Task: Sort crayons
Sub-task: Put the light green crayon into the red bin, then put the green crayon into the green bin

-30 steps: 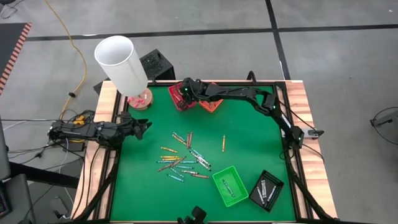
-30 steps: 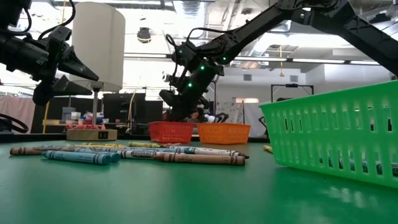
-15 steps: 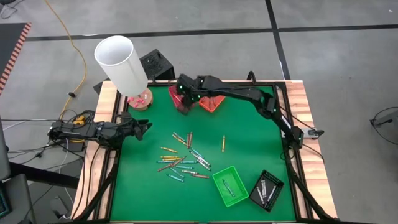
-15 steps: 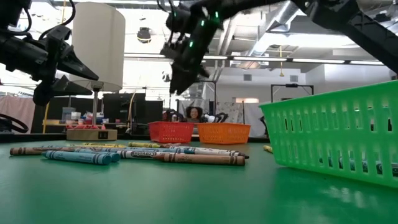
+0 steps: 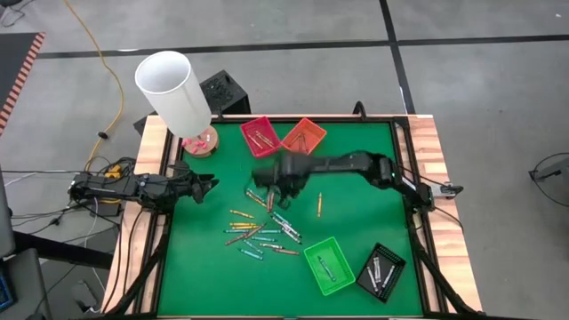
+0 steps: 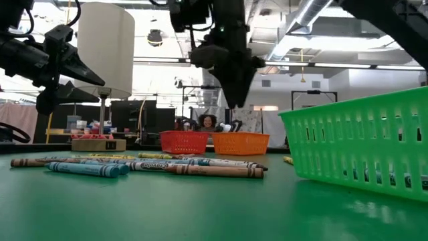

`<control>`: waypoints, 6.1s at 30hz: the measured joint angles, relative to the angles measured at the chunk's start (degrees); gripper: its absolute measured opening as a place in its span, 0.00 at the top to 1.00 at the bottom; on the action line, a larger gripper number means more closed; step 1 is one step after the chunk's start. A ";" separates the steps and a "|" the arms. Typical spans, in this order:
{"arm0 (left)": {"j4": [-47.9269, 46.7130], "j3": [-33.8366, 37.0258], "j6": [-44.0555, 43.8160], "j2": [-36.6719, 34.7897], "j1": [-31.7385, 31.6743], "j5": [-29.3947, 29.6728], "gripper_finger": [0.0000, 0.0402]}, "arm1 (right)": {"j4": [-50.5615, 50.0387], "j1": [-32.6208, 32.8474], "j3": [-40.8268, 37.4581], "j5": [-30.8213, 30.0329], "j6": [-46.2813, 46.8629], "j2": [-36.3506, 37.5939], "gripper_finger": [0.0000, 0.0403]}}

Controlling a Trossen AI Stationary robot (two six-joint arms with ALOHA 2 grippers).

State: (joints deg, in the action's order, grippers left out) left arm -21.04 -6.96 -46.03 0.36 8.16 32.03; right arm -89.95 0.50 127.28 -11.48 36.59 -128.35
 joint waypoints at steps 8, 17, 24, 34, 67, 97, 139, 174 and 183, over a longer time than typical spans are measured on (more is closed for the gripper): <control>-0.02 0.00 2.17 0.00 0.00 -3.30 0.46 | -0.03 7.56 -8.96 -1.49 17.58 0.66 0.70; -0.08 0.00 3.54 0.00 0.02 -5.11 0.46 | 4.44 7.12 -26.81 -2.97 28.95 13.03 0.70; -0.09 0.00 3.75 0.00 -0.02 -4.57 0.46 | 26.43 6.84 -48.63 -4.22 39.04 29.61 0.70; -0.07 0.00 1.51 0.00 -0.02 -3.89 0.46 | 41.06 6.16 -59.89 -4.13 42.04 29.00 0.70; -0.02 0.00 -0.45 0.00 -0.02 -1.44 0.46 | 46.92 2.83 -59.33 1.61 31.12 22.90 0.99; 0.12 0.00 0.24 0.00 -0.01 3.42 0.46 | 100.99 -12.14 -46.76 -2.28 -21.56 17.38 1.00; 0.15 0.00 -0.35 0.00 0.00 2.67 0.46 | 42.98 -9.53 -14.10 10.07 -27.52 10.55 0.64; -0.26 -0.02 -4.60 0.00 -0.02 -7.97 0.46 | 39.76 9.22 -14.58 -8.84 -6.44 11.82 0.66; -0.43 -0.02 -4.23 0.00 0.00 -10.30 0.46 | 43.79 9.24 -25.33 -9.46 3.19 11.80 0.66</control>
State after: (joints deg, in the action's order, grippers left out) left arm -21.47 -6.98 -50.26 0.36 8.16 21.73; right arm -46.16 9.74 101.95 -20.95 39.78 -116.55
